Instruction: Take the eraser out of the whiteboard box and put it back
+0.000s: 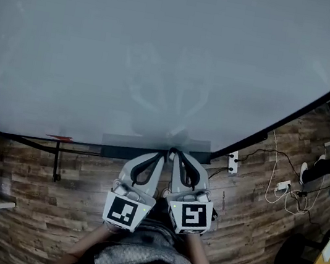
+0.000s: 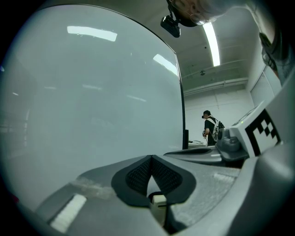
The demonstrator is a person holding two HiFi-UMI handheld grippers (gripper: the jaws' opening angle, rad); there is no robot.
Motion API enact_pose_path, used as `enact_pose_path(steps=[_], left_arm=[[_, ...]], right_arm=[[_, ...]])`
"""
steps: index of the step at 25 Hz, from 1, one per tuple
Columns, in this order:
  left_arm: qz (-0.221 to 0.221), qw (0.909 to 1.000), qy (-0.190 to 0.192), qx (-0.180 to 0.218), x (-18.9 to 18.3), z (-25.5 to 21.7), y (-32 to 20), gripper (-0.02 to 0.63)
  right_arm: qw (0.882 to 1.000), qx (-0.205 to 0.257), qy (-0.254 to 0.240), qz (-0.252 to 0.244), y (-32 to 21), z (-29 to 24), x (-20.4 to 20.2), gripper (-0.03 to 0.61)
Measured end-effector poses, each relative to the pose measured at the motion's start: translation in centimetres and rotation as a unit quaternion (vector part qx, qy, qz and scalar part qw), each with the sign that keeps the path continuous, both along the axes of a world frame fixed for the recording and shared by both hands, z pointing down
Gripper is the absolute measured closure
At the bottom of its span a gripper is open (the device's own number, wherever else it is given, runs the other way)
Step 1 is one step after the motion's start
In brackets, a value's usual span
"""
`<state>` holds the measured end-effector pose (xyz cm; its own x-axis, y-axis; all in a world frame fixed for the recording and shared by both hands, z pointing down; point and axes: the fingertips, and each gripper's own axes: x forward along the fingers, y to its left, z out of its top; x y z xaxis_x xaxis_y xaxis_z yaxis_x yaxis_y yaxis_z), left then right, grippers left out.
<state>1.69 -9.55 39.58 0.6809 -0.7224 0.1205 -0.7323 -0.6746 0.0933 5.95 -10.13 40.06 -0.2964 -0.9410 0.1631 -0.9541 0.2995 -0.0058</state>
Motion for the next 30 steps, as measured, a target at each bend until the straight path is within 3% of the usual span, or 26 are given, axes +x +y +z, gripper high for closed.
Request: enact_pose_path(steps=[11,30], left_arm=[[0.006,0.9999,-0.007,-0.005,0.3,0.6,0.0,0.612],[0.023,0.9992,-0.009,-0.030,0.5,1.7,0.1,0.612]], right_arm=[[0.999,-0.031,0.033,0.003,-0.4,3.0,0.7,0.575],[0.990,-0.122,0.068,-0.001,0.0,8.8,1.3,0.575]])
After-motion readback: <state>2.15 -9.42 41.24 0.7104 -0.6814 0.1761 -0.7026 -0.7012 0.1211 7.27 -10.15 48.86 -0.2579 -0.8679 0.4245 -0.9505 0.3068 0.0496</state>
